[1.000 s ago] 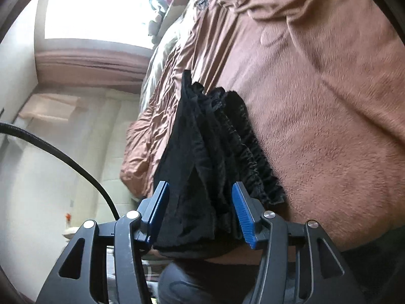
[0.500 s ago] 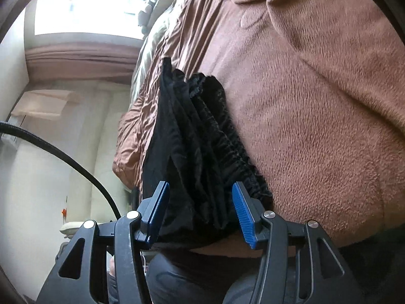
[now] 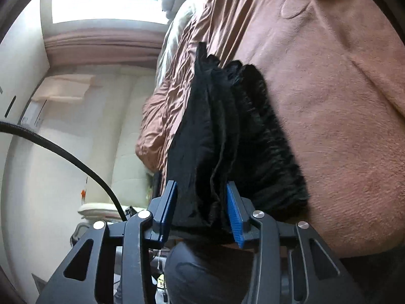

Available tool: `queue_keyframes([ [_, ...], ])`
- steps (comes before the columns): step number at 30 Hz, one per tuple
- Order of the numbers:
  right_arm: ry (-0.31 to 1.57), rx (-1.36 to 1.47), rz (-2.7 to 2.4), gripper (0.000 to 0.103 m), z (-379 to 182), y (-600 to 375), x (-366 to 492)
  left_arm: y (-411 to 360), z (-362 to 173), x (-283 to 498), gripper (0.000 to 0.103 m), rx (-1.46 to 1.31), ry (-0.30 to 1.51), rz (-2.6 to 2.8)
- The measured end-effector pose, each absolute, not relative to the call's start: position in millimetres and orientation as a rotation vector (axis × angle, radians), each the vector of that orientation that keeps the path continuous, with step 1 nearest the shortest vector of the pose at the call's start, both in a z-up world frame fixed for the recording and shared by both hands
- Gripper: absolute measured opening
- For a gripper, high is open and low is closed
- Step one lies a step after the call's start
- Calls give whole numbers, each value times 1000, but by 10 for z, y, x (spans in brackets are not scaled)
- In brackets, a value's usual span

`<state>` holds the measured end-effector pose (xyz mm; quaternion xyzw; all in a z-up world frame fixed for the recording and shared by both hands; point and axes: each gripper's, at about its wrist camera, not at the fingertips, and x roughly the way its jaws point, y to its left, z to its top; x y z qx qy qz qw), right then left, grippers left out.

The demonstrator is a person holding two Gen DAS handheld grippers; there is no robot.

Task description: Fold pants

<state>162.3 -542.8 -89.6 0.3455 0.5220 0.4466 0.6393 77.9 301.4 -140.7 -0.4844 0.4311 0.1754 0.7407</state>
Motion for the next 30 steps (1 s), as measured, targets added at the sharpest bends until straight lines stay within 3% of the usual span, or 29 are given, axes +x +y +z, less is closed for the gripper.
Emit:
queue_keyframes([
  [5,1241,716,974,35,-1002,-5227,1734,3026,-1435,735,55,-1080,926,382],
  [7,1213,682,966,7,-938,-5205,1737,3026,-1434,731,55,-1084,927,384],
  [19,1024,545,1046,5,-233,-5414,1466,3030,-1412,747,55,-1085,927,386],
  [30,1167,617,968,4,-797,-5681,1615,3020,-1342,782,55,-1066,911,387],
])
